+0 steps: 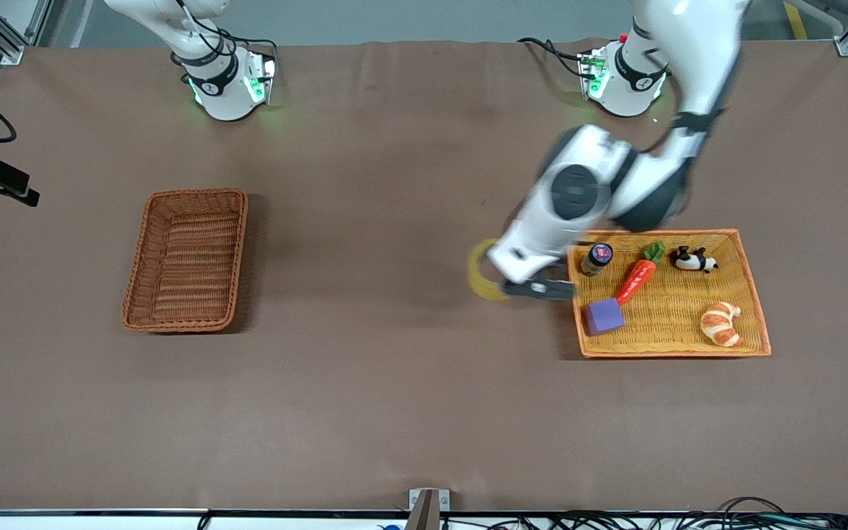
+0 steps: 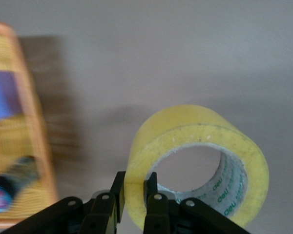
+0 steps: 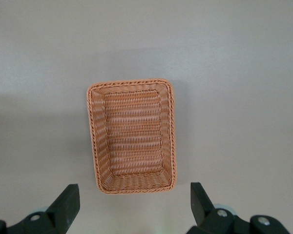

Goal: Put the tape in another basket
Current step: 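Lift the tape roll with the left gripper and carry it toward the wicker basket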

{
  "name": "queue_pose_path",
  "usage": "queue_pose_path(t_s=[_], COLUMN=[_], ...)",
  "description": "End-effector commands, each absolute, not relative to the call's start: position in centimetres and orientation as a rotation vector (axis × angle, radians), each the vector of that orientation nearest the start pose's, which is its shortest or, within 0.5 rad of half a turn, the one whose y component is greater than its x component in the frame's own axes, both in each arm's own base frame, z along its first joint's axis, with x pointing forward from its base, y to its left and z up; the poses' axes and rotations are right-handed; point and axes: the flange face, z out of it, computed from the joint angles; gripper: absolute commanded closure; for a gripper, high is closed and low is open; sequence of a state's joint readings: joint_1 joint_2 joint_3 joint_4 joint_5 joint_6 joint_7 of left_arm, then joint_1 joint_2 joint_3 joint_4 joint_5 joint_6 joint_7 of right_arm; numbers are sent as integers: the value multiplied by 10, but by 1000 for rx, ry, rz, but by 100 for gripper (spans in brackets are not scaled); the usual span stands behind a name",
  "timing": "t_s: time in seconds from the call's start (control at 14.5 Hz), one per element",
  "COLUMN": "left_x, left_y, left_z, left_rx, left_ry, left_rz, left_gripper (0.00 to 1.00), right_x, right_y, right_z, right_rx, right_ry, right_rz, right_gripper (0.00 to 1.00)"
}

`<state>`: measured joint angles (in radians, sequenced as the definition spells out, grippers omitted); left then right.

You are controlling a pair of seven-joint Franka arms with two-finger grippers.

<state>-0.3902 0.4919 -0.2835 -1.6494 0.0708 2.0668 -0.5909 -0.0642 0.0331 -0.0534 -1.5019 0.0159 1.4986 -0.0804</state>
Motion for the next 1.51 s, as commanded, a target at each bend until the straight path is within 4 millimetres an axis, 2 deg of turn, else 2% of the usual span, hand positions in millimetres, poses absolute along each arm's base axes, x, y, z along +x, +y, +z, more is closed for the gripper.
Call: queue_pose_path(t_s=[0.0,0.14,0.34,0.48,0.62,0.76,0.89,0.96,1.03,1.1,1.17,1.24,1.38,1.44], left_x=[525,515,490,491,502,513,512,509,510,512,514,515,517,519], left_y=[-475,-518,-566,-576,-575,-575,-578,-580,-580,-578,-577,-576,-565,-553], left_z=[294,283,265,248,239,234,229,230,235,236,242,254,272,285], left_rx=[-3155,-3180,-3205,-3231,-3267,-3317,-3327,-3325,-3326,-3326,-3326,-3328,-3314,-3292], left_ry=[178,220,316,321,328,345,382,393,394,390,384,386,370,374], left_rz=[165,161,145,127,68,-32,-55,-59,-68,-69,-79,-103,-110,-113], left_gripper=[98,98,97,94,93,94,91,82,64,45,20,1,0,0], right_x=[551,551,554,554,560,561,562,562,563,565,568,573,583,588], right_y=[-65,-65,-64,-63,-59,-54,-41,-36,-26,-10,2,10,31,40], right_z=[643,644,641,641,633,634,634,633,633,632,628,617,599,588], right_rx=[-3116,-3117,-3115,-3117,-3118,-3122,-3118,-3118,-3116,-3118,-3118,-3117,-3116,-3118], right_ry=[72,72,67,62,44,34,3,-2,-18,-61,-94,-115,-164,-151], right_rz=[15,11,15,8,28,24,21,24,22,8,4,16,14,26], right_gripper=[0,0,0,0,0,0,0,0,0,0,0,0,0,0])
